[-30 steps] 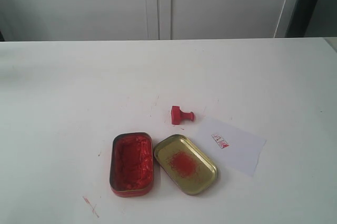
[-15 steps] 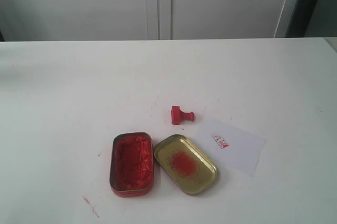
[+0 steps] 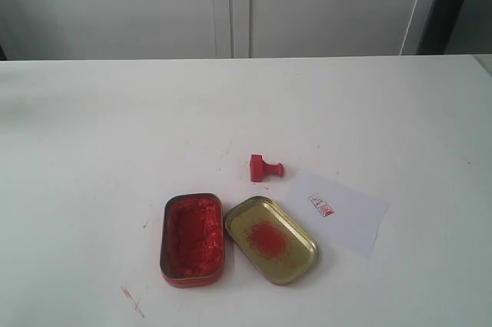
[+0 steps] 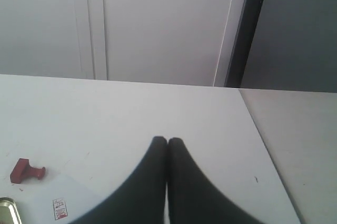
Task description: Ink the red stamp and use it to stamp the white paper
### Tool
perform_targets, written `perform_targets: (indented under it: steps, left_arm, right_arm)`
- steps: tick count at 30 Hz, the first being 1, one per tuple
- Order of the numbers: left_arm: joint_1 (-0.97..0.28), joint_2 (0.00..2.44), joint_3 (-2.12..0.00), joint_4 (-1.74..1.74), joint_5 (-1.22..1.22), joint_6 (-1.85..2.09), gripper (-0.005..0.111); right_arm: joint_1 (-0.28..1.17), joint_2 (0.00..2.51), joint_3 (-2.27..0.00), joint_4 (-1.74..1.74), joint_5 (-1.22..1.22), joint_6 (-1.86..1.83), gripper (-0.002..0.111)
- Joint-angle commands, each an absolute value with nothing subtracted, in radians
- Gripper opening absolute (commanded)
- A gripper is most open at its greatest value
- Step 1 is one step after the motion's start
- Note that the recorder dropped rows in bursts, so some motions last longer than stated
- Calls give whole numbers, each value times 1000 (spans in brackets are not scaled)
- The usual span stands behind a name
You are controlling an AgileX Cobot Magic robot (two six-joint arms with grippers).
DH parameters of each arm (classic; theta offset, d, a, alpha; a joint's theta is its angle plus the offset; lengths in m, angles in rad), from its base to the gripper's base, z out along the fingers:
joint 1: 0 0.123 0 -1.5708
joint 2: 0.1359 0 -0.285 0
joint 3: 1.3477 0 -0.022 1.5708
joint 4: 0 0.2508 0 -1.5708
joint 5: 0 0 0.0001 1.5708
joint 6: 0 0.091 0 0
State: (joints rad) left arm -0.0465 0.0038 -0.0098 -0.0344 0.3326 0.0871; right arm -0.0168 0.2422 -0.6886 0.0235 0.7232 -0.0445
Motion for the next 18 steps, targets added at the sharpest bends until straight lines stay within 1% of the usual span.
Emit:
perform_targets:
  steps: [1, 10, 18]
  left_arm:
    - [-51, 0, 0, -37, 334, 86, 0]
    - [-51, 0, 0, -37, 334, 86, 0]
    - [-51, 0, 0, -37, 334, 86, 0]
  right_arm:
    - [-20, 237, -684, 25, 710, -40, 0]
    - [-20, 207, -664, 25, 707, -40, 0]
    - [-20, 82, -560, 25, 708, -23, 0]
